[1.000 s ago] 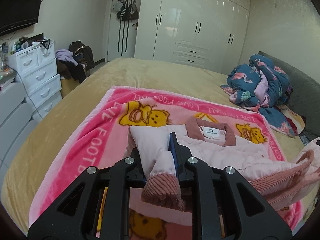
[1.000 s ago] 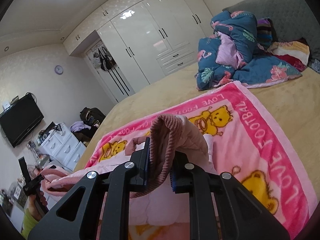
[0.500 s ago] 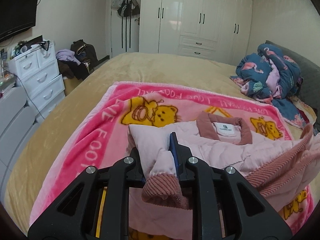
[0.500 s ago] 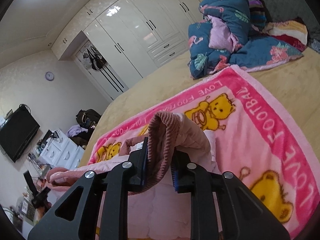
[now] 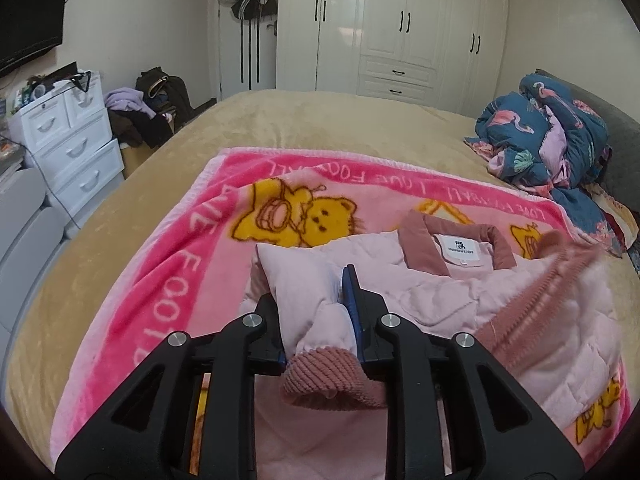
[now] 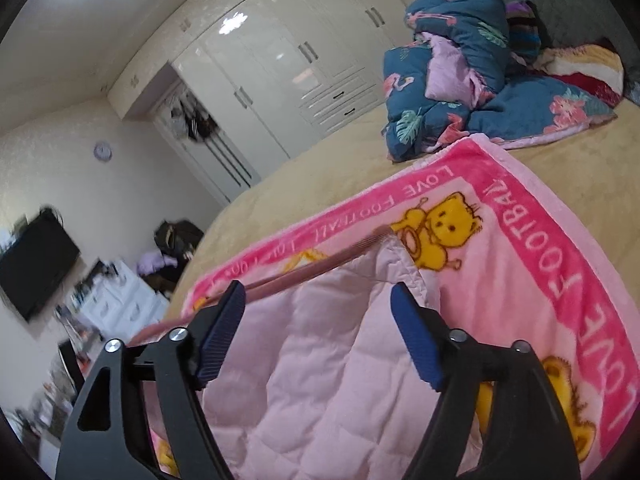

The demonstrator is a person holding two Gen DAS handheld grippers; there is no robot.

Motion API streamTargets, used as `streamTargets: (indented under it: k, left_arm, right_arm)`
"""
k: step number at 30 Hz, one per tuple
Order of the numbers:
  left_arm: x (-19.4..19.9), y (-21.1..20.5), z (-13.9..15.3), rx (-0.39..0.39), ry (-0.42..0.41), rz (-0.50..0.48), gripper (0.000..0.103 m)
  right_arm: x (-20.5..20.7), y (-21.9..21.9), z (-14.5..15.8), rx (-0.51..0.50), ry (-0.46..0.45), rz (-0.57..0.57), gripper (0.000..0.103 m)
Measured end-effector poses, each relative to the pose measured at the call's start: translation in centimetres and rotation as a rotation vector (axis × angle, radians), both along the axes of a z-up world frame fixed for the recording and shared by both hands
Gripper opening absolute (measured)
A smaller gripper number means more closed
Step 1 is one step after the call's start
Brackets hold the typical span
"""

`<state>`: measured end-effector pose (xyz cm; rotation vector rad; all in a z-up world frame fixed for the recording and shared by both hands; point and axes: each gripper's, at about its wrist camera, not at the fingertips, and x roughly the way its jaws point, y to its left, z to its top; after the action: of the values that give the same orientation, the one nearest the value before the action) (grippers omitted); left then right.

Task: Fold large clothes
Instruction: 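Open the right gripper while the left gripper lays the hem down and opens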

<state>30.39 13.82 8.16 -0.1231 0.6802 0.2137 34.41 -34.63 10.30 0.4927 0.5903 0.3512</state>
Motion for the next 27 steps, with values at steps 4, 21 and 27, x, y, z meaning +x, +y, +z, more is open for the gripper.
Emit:
streamTargets:
  k: [4,21,27]
  left_arm:
    - [0.7,-0.2,-0.7,0.003,0.011,0.004,0.017]
    - [-0.2,-1.7,0.9,-0.054,-0.031,-0.053,0.081]
    - [-1.2,-3.1,2.5,0.006,-0.073,-0.082,0.091]
  right_arm:
    - [-0.3,2.7,-2.8,-0.14,0.05,0.046,0.077]
    - [-0.5,6.2,-9.2,-0.317,0.168,0.098,0.083]
    - [-1.5,5.7,-8.0,-0.305,0.136,0.101,0.087]
